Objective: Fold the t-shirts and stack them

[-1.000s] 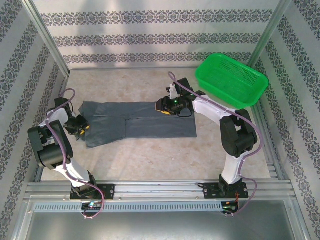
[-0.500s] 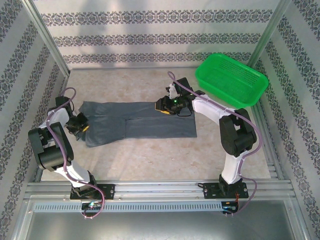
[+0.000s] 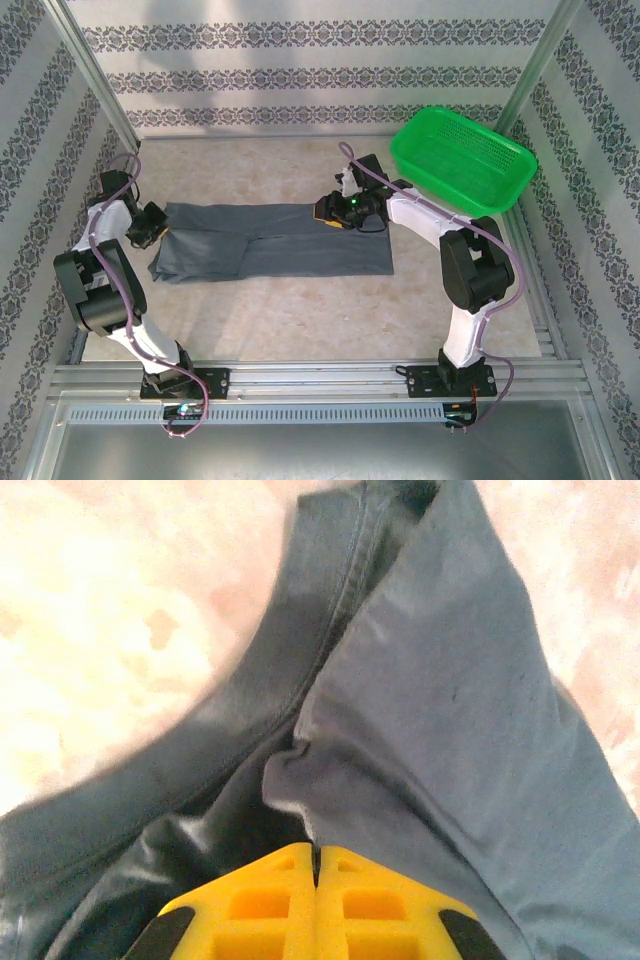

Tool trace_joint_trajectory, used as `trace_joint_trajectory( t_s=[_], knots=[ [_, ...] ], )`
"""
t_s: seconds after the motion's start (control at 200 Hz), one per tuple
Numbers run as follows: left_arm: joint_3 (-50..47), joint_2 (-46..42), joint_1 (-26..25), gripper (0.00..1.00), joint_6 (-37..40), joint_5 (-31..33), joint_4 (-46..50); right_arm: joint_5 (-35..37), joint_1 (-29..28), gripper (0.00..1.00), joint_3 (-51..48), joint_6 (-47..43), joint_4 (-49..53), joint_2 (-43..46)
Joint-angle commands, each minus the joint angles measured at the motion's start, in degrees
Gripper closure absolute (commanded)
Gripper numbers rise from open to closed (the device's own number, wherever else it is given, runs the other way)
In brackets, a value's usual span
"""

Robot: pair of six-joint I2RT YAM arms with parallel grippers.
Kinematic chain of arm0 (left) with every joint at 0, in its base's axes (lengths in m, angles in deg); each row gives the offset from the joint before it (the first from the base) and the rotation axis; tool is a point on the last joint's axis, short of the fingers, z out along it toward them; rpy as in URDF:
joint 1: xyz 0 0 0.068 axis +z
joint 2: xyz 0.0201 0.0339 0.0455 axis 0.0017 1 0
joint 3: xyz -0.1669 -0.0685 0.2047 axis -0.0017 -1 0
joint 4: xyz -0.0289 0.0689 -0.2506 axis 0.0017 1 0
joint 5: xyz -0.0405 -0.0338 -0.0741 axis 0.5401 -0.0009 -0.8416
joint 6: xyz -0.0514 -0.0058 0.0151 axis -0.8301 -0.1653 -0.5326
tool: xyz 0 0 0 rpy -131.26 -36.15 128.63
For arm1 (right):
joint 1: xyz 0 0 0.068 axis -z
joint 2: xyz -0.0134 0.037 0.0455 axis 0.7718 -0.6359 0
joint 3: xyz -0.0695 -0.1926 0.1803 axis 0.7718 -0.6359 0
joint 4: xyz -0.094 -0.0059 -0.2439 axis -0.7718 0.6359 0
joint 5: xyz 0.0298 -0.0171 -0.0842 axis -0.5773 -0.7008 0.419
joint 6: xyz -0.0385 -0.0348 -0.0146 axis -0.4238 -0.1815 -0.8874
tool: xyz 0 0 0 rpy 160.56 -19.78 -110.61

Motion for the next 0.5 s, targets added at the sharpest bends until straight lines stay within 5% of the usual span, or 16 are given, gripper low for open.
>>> trace_joint_trajectory(
  t_s=[0.0,0.23,0.495],
  knots=[
    [2.16,2.54,-0.70,1.00,-0.52,1.84,3.32,0.77,0.39,0.54,0.76,0.14,0.73,0.15],
    [4.49,7.14,-0.66,1.00,0.96,5.15,5.13,1.44,0.49,0.54,1.10,0.10,1.21,0.01],
    [3.48,0.26,-3.73,0.69,-0.92,18.17,5.81,9.86,3.56,0.59,1.19,-1.17,6.36,1.16]
  ],
)
